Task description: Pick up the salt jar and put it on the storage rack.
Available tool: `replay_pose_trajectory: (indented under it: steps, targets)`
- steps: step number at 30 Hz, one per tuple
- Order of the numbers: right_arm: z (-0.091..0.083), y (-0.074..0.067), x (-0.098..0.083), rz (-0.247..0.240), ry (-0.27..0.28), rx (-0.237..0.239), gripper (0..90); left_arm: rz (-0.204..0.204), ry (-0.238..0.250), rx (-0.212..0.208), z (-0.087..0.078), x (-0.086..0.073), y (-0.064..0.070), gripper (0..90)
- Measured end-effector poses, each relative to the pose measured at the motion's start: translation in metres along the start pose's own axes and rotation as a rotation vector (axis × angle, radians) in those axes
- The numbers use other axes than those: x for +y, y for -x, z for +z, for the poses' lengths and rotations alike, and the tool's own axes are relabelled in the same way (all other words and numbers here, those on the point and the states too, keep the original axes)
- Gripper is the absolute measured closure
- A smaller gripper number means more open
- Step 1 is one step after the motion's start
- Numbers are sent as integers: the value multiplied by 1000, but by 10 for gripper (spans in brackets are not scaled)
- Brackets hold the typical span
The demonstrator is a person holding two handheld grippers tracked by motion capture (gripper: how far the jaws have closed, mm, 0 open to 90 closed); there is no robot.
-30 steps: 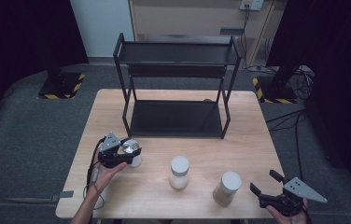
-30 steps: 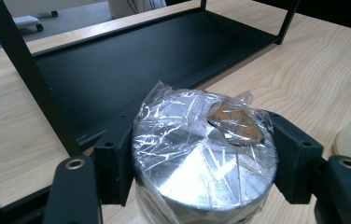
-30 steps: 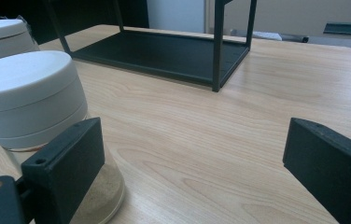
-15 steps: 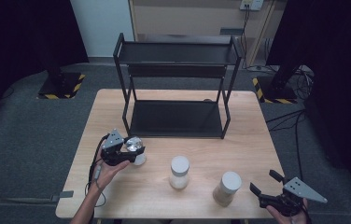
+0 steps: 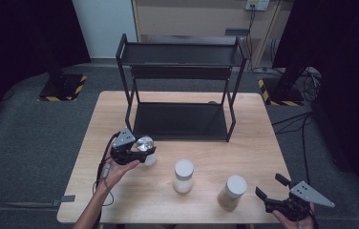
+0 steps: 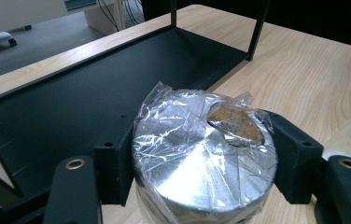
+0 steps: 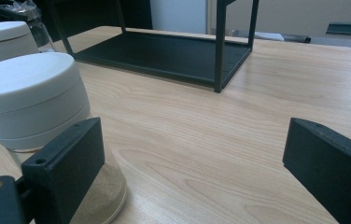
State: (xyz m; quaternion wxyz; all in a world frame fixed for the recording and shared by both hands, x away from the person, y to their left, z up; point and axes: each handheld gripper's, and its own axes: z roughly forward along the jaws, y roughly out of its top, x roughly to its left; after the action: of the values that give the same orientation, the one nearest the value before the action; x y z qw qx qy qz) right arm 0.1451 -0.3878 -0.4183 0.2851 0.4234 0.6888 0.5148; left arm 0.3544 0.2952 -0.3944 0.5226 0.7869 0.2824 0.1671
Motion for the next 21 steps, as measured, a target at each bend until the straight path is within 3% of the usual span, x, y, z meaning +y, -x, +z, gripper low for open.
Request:
replay_pose_trajectory:
  steps: [21]
  targets:
    - [0,1,0,4,2,2,56,4,7,18,23,33,-8,331]
